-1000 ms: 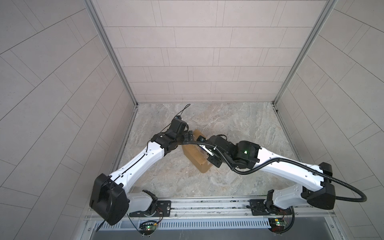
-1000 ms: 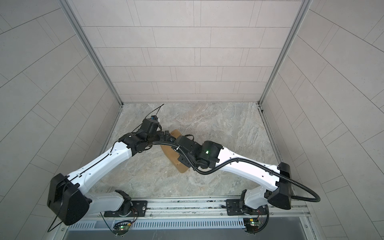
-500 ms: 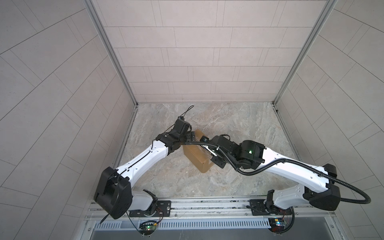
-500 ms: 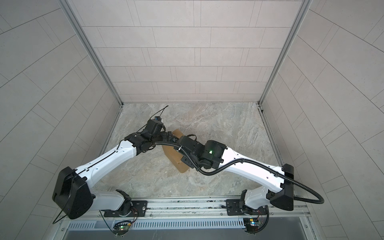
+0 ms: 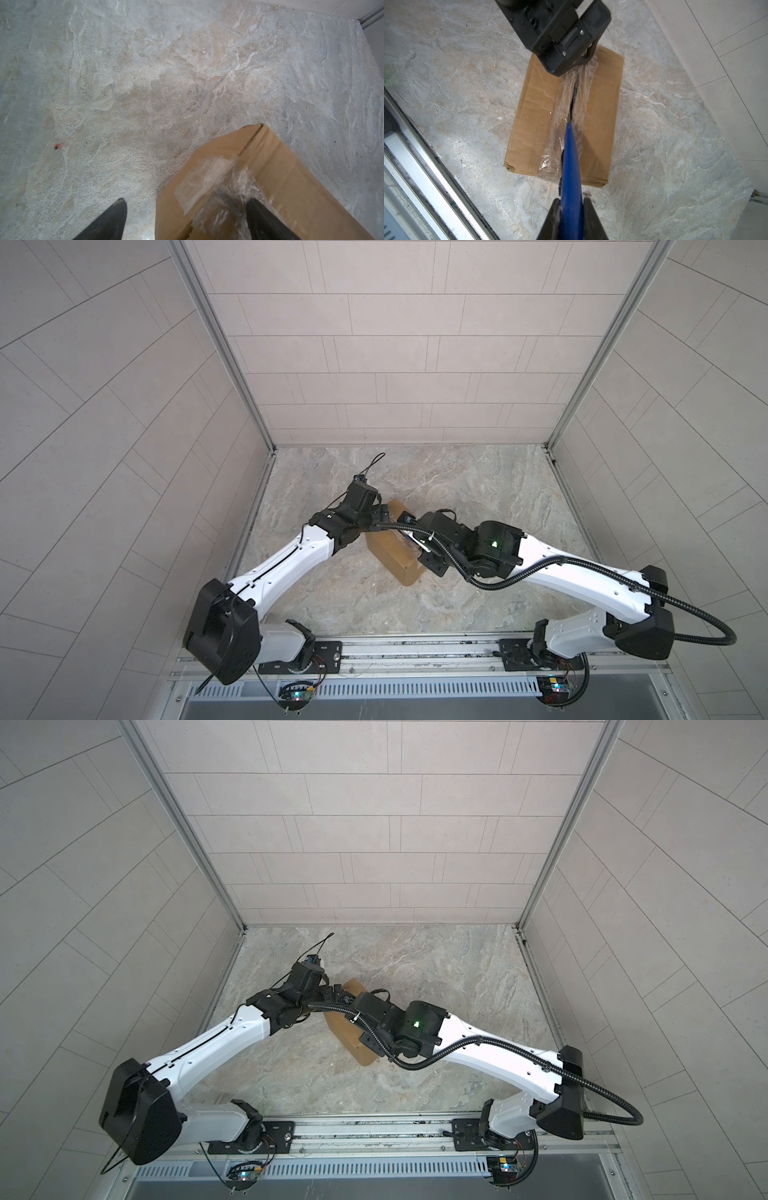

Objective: Unpack the express box
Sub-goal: 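Continue drawing the blue knife along the taped seam with the right gripper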

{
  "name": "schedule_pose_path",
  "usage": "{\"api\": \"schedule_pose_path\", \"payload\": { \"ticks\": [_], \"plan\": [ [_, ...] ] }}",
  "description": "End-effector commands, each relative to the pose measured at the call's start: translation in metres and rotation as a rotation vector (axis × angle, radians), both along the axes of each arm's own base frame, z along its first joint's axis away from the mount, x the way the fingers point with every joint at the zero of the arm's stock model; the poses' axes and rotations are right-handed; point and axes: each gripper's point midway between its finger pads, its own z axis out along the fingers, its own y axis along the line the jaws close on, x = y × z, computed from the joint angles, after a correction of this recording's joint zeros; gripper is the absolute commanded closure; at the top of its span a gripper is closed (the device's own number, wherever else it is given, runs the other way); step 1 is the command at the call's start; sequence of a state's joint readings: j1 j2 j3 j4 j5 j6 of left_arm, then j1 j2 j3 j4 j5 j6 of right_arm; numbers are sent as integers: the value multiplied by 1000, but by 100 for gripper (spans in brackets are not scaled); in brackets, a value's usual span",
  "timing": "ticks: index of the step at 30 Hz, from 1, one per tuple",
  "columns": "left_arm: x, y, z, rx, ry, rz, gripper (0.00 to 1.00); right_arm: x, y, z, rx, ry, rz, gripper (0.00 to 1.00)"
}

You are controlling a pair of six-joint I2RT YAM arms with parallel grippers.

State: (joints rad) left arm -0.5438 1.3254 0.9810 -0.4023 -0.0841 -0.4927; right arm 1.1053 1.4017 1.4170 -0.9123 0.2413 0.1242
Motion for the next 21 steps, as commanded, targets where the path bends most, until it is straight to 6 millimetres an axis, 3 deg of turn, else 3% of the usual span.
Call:
{"api": "schedule_pose_path", "payload": {
  "ticks": [1,7,12,16,21],
  "plan": [
    [-16,16,-23,81,74,16,8,-7,-12,-3,-24,16,-8,100],
    [-16,21,-26,95,78,29,9,-22,-44,2,-73,43,-23,100],
    [-15,21,-27,93,79,35,9,-35,-53,3,-77,92,-1,100],
    [-14,20,-26,88,78,33,9,-34,-47,3,-77,95,13,100],
    [-15,19,-24,76,74,36,9,-23,-16,2,-21,92,30,100]
  ]
}}
